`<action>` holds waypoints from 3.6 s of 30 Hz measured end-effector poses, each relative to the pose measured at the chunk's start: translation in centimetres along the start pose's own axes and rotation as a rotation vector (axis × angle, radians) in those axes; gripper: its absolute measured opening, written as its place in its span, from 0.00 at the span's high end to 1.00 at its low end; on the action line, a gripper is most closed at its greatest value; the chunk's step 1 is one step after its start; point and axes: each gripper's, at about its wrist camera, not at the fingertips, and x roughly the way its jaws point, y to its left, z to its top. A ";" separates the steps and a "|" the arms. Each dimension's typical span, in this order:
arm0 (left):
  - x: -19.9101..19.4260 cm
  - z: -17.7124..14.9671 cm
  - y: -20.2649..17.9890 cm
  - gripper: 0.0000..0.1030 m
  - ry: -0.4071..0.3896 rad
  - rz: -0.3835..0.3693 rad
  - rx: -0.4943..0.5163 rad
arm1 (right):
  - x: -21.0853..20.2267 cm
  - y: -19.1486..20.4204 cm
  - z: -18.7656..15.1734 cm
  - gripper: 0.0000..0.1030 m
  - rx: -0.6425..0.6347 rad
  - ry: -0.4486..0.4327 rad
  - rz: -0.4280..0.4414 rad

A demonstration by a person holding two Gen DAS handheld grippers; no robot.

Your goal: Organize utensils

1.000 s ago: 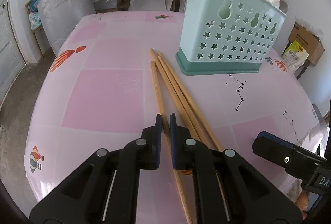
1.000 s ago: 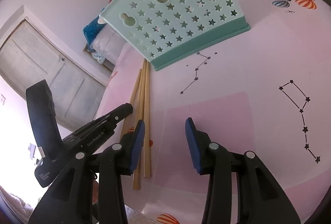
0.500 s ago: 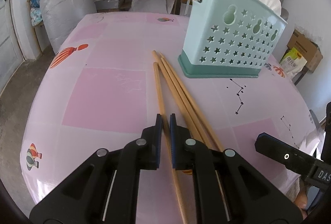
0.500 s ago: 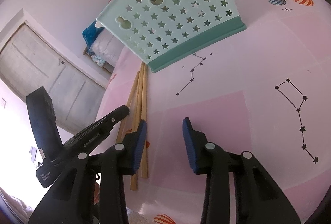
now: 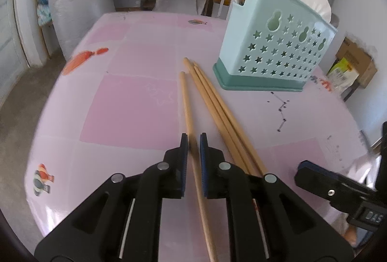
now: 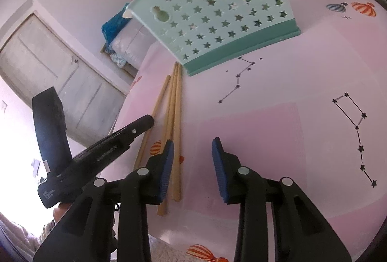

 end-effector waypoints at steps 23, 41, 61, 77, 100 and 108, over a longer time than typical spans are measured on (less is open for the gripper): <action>0.3 0.2 -0.4 0.92 0.026 0.116 0.080 | 2.6 3.5 0.9 0.82 -0.238 0.120 -0.086; -1.5 -1.0 -0.2 0.95 0.084 0.056 0.041 | -3.7 0.3 -1.6 0.94 -0.167 0.164 -0.176; 0.2 0.5 -2.2 0.78 0.091 0.185 0.152 | -3.1 -0.3 0.4 0.79 -0.164 0.114 -0.262; 0.2 0.7 -2.5 0.80 0.094 0.192 0.157 | -0.1 0.1 2.9 0.77 -0.221 0.098 -0.318; 0.8 1.0 -0.7 0.81 0.076 0.102 0.118 | 0.5 0.3 3.0 0.65 -0.140 0.038 -0.322; 1.0 1.1 -0.4 0.81 0.059 0.091 0.134 | 1.0 0.8 3.3 0.60 -0.063 0.021 -0.339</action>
